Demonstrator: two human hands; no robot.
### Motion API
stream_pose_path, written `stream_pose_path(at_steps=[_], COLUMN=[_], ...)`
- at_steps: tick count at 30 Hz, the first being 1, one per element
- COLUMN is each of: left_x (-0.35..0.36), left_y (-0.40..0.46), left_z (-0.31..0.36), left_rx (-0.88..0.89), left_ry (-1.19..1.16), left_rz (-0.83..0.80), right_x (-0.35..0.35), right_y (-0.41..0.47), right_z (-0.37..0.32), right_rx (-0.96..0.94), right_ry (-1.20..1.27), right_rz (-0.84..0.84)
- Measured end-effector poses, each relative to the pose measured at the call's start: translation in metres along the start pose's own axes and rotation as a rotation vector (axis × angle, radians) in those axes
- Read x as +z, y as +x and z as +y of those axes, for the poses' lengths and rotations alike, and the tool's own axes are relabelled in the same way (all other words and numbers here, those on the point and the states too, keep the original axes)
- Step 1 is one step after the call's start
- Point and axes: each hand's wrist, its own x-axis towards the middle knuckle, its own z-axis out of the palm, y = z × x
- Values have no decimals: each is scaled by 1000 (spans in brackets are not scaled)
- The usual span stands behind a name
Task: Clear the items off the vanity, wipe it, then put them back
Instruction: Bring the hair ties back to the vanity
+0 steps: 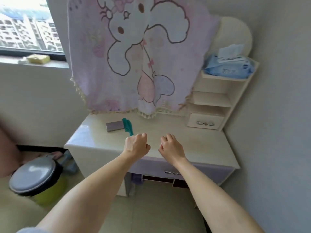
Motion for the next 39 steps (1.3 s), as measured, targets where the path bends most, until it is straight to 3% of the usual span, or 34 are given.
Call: stream_pose_path(at_steps=[8,12,17,23,30,36,39], left_x=[48,75,111,155,184,195,202], left_y=[114,173,224,249,265,251,243], left_z=[-51,-72,-87,-91,-97,-114,-126], left_rx=[-35,32,48,13,-37,84,196], left_ry=[-20,-44,-88,-133,-252,-314,-163], left_rz=[-67,-186,-333,-473,-479,-328,-391], right_x=[83,116,156,197,229,234,238], right_y=[111,155,181,194,198,194,188], right_z=[24,35,45,56,61,72,78], right_rx=[64,122,192,126,75,-15,-26], right_ry=[43,57,104,84,186,207,170], right_rz=[-209,-330,-414,-525,-410,-357,-426])
